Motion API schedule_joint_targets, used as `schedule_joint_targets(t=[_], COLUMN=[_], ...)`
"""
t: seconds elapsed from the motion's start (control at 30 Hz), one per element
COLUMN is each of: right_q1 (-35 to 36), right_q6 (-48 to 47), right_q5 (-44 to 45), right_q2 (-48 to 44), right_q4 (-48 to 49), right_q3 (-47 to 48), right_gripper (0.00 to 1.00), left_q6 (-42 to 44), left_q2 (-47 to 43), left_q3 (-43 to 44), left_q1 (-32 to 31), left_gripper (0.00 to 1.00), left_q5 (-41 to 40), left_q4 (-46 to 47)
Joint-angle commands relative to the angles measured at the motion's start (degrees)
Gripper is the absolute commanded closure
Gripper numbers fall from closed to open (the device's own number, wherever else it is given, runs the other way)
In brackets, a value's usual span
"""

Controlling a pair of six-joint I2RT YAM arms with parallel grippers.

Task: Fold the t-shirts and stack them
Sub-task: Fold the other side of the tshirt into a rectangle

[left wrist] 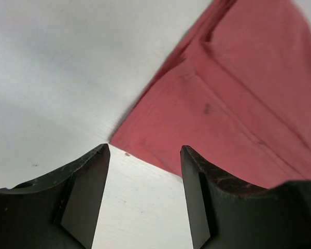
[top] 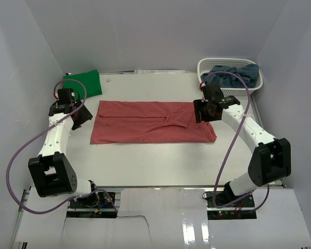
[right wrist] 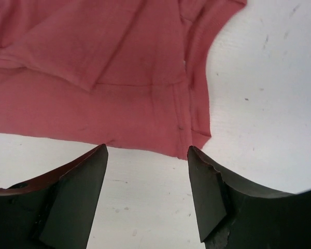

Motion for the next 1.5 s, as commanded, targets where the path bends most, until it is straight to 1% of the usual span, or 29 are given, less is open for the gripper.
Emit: schedule_joint_targets(t=[0.0,0.07,0.1,0.17,0.23,0.27,0.3,0.33,0.43,0.47,0.53,0.6,0.63,0.67,0.7,0.77,0.8,0.87,0.9,1.0,1.1,1.13,1.3,1.37,1.47], right_q1=[2.0,4.3,5.0,7.1,9.4,10.2,10.9,12.1,13.3,13.5,13.8,14.0,14.1,14.2,14.3,14.5,14.5,14.8,14.8,15.1,15.2,15.2,15.4,15.4,15.5], right_q6=[-4.3,-5.0,-5.0,-5.7,-6.4,-6.6,-6.8,-7.2,-7.8,-8.0,-8.5,-8.6,-10.4,-10.7,-11.0,-11.4,-11.6,-12.2,-12.5,-12.9,-13.0,-13.0,-12.6,-12.7,-12.8], right_q5=[-0.9,0.2,2.2,3.7,4.7,6.9,7.7,7.8,8.2,8.1,8.5,8.2,8.2,8.0,8.4,9.6,9.8,10.0,9.9,9.5,9.1,8.9,8.5,8.6,9.0], right_q2=[0.4,2.6,5.1,7.6,10.3,11.1,11.1,11.2,10.8,10.9,10.9,10.9,10.9,11.0,11.3,12.3,12.5,12.5,12.3,12.6,13.2,13.2,12.9,13.3,14.4], right_q4=[5.0,4.8,4.6,3.8,3.9,4.5,4.5,6.5,10.4,11.1,12.2,15.0,16.1,17.7,18.6,19.4,19.8,20.6,21.9,22.2,22.2,22.2,23.4,24.1,24.8], right_q3=[-1.3,-0.5,0.6,2.0,2.9,3.0,3.0,2.1,0.0,-0.1,-0.5,-1.5,-1.9,-2.4,-2.7,-2.6,-2.7,-3.1,-3.8,-4.0,-4.3,-4.4,-6.2,-6.9,-6.9], right_gripper=[0.30,0.30,0.32,0.38,0.41,0.41,0.41,0.40,0.39,0.39,0.39,0.38,0.38,0.38,0.38,0.39,0.39,0.39,0.39,0.39,0.39,0.39,0.40,0.40,0.41], left_q6=[0.3,-1.5,-2.4,-4.8,-6.2,-6.7,-6.7,-6.7,-4.2,-3.8,-2.9,-2.7,-3.3,-3.9,-4.6,-7.9,-8.9,-11.9,-12.7,-15.6,-19.2,-21.5,-27.7,-29.3,-32.1], left_q2=[-4.3,-4.1,-3.8,-3.0,-1.3,-0.7,0.2,1.9,4.9,6.4,7.6,8.5,8.9,9.5,10.9,12.8,14.5,16.0,16.6,18.7,20.9,21.7,21.1,20.9,20.3], left_q3=[2.5,2.4,2.4,2.1,1.8,1.8,1.8,2.0,2.8,2.8,2.7,1.2,0.6,-0.3,-0.6,-0.5,-0.2,0.9,2.5,6.8,9.9,10.1,8.5,7.2,5.1], left_q1=[-0.2,-3.4,-5.2,-11.6,-15.0,-18.5,-20.5,-24.2,-30.5,-31.4,-32.5,-32.6,-32.6,-32.6,-32.6,-32.6,-32.6,-32.6,-32.6,-33.2,-33.7,-33.9,-34.7,-34.7,-35.0], left_gripper=[0.32,0.32,0.32,0.32,0.32,0.32,0.32,0.32,0.32,0.32,0.31,0.31,0.31,0.30,0.30,0.30,0.30,0.31,0.31,0.31,0.31,0.31,0.31,0.31,0.31], left_q5=[9.6,12.7,12.9,11.7,11.8,12.2,12.3,11.8,10.3,9.2,9.0,11.9,12.9,14.3,17.7,20.2,22.8,24.9,26.6,28.2,32.0,34.4,37.7,40.2,41.7], left_q4=[-0.5,-0.2,-0.1,0.7,2.3,3.0,3.7,4.7,6.0,6.0,6.5,9.0,9.8,10.6,11.5,12.8,13.3,14.3,14.7,14.6,15.1,15.8,22.2,23.8,25.6])
